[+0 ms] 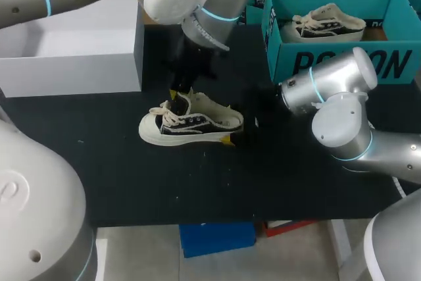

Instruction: Take the shoe out of the shoebox, open the shoe tongue, remove and reinsert the insole, then place the shoe into the shoebox

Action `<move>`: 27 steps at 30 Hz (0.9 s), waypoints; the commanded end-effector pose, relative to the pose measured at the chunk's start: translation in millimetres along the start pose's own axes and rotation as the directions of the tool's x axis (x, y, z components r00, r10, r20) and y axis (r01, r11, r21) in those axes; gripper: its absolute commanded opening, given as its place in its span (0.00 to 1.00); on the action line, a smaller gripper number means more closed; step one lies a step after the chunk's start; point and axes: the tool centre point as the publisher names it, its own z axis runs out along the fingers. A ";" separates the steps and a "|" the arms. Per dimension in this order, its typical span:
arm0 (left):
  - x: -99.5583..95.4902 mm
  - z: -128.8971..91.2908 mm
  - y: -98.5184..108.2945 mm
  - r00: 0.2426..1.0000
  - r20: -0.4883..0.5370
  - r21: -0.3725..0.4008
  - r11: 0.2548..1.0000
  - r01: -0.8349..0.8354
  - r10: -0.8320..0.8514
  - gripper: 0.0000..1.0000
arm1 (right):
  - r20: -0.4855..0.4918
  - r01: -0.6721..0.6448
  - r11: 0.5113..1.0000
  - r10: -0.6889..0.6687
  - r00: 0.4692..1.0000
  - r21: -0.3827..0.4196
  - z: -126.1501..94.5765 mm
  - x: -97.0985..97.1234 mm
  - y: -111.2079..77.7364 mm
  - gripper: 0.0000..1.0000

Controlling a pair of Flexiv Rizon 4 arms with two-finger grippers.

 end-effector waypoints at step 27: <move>-35.9 50.0 6.8 0.989 -0.141 -0.061 0.998 0.036 -0.044 0.00 | 0.002 -0.001 1.000 0.001 1.000 0.002 1.6 -0.2 -0.3 0.00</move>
